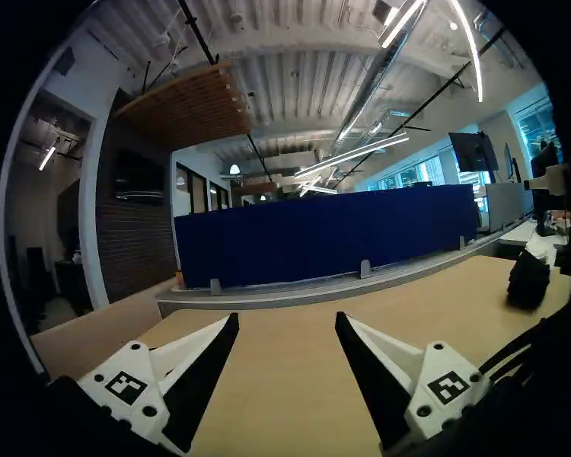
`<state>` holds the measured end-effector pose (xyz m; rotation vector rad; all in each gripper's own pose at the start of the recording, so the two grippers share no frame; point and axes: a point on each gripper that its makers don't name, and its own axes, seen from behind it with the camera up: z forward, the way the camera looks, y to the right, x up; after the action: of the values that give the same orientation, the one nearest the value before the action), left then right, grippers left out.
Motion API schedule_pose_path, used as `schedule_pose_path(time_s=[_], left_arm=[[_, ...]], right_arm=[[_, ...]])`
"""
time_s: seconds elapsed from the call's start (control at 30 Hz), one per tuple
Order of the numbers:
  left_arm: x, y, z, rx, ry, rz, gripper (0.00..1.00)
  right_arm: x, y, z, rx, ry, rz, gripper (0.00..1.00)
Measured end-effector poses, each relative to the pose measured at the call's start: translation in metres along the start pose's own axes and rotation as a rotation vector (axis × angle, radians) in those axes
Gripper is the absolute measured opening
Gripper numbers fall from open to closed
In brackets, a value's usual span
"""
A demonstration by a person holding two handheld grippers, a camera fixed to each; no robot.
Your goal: Fold towel
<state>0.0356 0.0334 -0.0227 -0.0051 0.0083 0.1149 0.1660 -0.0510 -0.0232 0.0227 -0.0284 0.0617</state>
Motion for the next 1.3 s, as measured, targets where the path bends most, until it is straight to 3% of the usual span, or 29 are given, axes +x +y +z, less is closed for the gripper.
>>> schedule_pose_path(time_s=[0.3, 0.5, 0.63, 1.3], left_arm=[[-0.046, 0.003, 0.005, -0.005, 0.006, -0.013, 0.94], [-0.067, 0.003, 0.007, -0.007, -0.001, -0.06, 0.94], [-0.072, 0.001, 0.008, -0.005, 0.004, -0.082, 0.94], [-0.088, 0.001, 0.013, -0.01, -0.018, -0.1, 0.94]], right_arm=[[-0.02, 0.006, -0.005, -0.004, 0.019, -0.006, 1.0], [-0.024, 0.009, -0.003, -0.005, 0.024, -0.012, 1.0], [-0.027, 0.009, -0.005, 0.002, 0.023, -0.016, 1.0], [-0.04, 0.027, -0.011, -0.018, 0.003, -0.017, 1.0]])
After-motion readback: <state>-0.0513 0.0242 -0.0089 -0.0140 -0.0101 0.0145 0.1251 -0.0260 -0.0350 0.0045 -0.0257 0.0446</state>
